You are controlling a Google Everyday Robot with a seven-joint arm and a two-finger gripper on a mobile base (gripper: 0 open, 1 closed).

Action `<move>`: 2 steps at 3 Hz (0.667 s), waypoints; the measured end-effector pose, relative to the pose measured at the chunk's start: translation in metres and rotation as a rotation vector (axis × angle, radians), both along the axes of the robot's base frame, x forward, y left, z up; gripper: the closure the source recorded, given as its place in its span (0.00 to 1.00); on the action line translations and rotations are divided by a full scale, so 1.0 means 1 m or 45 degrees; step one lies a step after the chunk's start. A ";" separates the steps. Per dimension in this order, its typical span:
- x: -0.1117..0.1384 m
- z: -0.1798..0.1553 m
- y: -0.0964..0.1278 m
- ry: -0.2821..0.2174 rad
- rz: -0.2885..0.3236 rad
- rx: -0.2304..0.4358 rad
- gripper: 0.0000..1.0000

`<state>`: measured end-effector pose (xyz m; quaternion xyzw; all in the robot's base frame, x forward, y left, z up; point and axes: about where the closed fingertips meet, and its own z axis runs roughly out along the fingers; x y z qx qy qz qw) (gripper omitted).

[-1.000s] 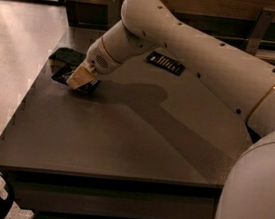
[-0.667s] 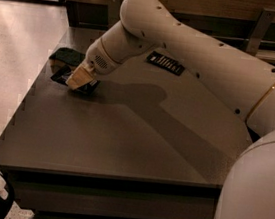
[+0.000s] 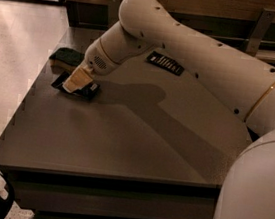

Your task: Move rxbar blueberry near sponge

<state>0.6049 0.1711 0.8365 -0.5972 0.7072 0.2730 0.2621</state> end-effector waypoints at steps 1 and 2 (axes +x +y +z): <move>-0.001 -0.001 0.001 0.002 0.004 -0.001 0.00; -0.001 -0.001 0.002 0.002 0.004 -0.001 0.00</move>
Offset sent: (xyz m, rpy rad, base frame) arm -0.0008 0.0015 -0.0009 -0.0006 0.0016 0.0030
